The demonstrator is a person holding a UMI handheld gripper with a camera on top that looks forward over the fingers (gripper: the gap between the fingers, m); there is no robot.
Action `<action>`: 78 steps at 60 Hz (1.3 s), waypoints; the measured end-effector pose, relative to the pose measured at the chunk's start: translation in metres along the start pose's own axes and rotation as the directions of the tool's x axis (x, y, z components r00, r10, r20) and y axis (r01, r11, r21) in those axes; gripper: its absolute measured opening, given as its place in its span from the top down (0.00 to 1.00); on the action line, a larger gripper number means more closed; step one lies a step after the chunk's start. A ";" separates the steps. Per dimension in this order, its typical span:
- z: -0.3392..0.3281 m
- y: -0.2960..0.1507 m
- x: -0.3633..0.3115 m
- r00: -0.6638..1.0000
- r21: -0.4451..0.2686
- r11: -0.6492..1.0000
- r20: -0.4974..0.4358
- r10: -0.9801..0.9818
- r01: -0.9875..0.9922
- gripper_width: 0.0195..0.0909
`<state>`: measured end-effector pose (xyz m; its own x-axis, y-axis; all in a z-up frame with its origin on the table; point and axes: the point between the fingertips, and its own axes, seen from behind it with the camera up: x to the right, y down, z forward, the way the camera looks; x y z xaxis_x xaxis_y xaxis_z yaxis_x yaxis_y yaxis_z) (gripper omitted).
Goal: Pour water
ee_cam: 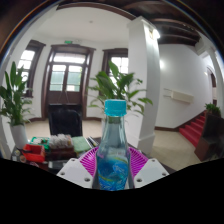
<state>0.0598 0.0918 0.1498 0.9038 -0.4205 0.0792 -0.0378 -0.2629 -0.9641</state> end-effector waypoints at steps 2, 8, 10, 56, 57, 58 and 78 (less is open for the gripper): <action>-0.001 0.011 0.009 1.000 -0.028 1.000 -0.021 -0.001 0.000 0.70; 0.017 0.052 0.021 0.999 -0.073 0.997 -0.029 0.015 -0.017 0.70; 0.021 0.065 0.022 0.999 -0.084 0.996 -0.024 0.029 -0.031 0.70; -0.031 0.119 0.007 0.991 -0.118 0.993 0.129 0.046 -0.031 0.11; -0.038 0.121 0.007 0.990 -0.121 0.992 0.133 0.043 -0.027 0.11; -0.045 0.123 0.007 0.990 -0.126 0.992 0.137 0.042 -0.024 0.11; -0.172 0.071 0.009 0.974 -0.107 0.993 0.217 0.071 -0.049 0.11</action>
<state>-0.0084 -0.0803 0.1254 0.9697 -0.2397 -0.0466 -0.1274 -0.3338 -0.9340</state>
